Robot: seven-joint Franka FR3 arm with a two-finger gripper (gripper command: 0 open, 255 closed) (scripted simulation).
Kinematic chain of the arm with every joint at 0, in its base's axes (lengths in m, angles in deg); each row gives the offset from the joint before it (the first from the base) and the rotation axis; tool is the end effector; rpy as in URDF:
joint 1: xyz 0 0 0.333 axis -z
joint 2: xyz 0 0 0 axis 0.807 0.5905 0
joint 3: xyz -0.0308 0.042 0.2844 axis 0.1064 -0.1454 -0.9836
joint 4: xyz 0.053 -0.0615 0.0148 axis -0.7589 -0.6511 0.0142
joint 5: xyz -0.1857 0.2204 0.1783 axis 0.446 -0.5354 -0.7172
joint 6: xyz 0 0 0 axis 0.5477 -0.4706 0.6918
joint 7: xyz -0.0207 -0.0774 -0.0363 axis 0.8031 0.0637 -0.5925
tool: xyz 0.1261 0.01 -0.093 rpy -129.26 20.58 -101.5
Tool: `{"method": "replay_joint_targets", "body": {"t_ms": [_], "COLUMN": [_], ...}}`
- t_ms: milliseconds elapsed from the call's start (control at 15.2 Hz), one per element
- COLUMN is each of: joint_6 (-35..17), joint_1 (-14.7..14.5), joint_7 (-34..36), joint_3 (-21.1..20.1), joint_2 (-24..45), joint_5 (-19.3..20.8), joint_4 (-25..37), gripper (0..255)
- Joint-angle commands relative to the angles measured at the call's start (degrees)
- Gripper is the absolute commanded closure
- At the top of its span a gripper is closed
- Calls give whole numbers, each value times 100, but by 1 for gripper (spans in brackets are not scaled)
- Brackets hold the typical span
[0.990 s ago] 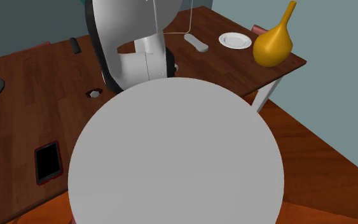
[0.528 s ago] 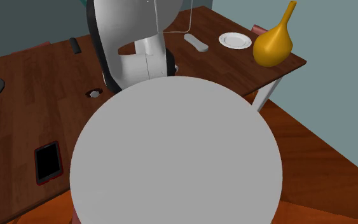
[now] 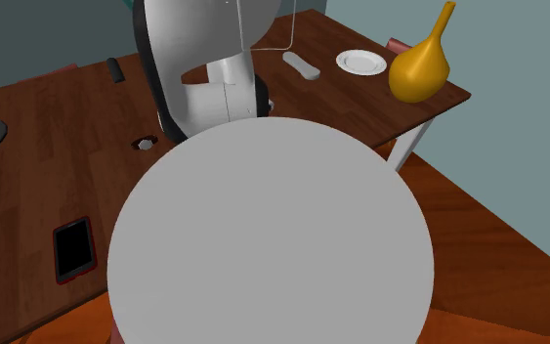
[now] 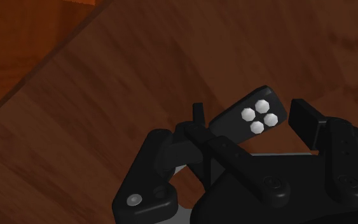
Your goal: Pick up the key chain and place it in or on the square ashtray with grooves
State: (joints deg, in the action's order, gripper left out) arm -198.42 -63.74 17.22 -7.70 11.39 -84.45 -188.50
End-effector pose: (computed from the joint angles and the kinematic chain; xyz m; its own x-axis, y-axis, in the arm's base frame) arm 0.3606 0.1471 0.2001 0.9854 0.1688 0.0205 0.1691 -0.9856 -0.0094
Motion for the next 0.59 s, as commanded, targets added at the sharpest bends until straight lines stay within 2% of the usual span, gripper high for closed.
{"method": "replay_joint_targets", "body": {"t_ms": [0,528], "joint_6": [0,668], "joint_1": [0,-35], "joint_7": [0,-191], "joint_3": [0,-9], "joint_2": [0,-643], "joint_5": [0,-270], "joint_4": [0,37], "gripper": [255,255]}}
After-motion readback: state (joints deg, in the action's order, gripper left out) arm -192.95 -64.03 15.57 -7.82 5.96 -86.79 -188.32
